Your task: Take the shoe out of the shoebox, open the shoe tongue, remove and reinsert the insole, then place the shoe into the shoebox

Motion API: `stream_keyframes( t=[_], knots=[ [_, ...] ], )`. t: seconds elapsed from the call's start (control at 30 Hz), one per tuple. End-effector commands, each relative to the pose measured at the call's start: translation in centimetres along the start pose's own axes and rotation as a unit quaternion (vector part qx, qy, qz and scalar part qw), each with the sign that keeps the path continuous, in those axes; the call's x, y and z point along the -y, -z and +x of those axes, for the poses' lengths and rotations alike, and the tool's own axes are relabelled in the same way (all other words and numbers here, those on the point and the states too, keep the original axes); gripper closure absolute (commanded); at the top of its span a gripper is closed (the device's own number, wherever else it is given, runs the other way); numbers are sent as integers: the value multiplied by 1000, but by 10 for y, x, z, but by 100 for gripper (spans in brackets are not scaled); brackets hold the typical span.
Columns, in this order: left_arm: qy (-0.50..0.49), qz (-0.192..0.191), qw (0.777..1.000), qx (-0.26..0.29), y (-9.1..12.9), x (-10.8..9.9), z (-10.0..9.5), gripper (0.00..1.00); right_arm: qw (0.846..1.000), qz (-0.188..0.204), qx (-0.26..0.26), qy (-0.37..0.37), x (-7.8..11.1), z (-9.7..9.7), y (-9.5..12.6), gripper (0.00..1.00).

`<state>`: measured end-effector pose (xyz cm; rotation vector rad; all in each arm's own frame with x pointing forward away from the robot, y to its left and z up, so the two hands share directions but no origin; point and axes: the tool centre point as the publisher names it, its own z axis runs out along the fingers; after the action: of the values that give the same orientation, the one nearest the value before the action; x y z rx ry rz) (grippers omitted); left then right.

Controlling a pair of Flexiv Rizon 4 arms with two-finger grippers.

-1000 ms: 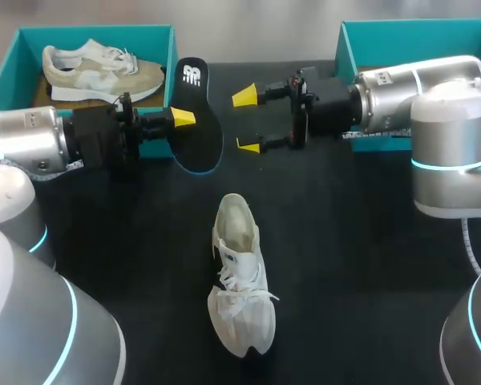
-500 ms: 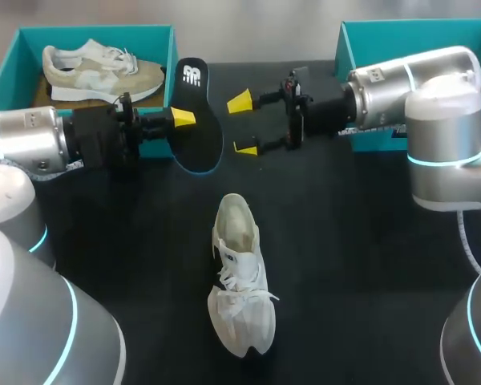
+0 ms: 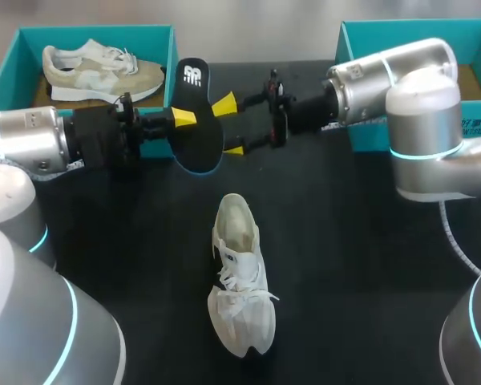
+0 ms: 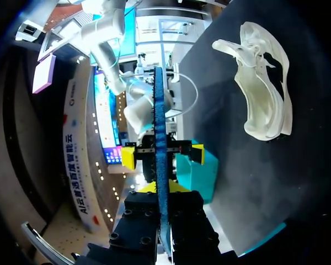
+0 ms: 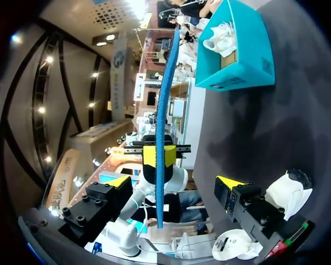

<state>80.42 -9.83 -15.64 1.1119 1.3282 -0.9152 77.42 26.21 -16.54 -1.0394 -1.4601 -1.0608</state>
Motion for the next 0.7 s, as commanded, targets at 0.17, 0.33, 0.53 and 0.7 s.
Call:
stream_keyframes(
  t=[0.17,0.33,0.53,0.7],
  knots=[
    [-11,-1,1000,4,-6,-1,3,100,1000,-4,1,4,6,-2,-7,0],
    [-11,-5,1000,2,-9,-3,6,100,1000,1,4,14,5,-3,-9,0],
    [-7,-6,1000,1,-13,-2,10,100,1000,0,8,30,5,-4,-11,2],
    [-3,-9,1000,4,-15,-2,13,100,999,-3,7,35,5,-6,-12,26]
  ],
)
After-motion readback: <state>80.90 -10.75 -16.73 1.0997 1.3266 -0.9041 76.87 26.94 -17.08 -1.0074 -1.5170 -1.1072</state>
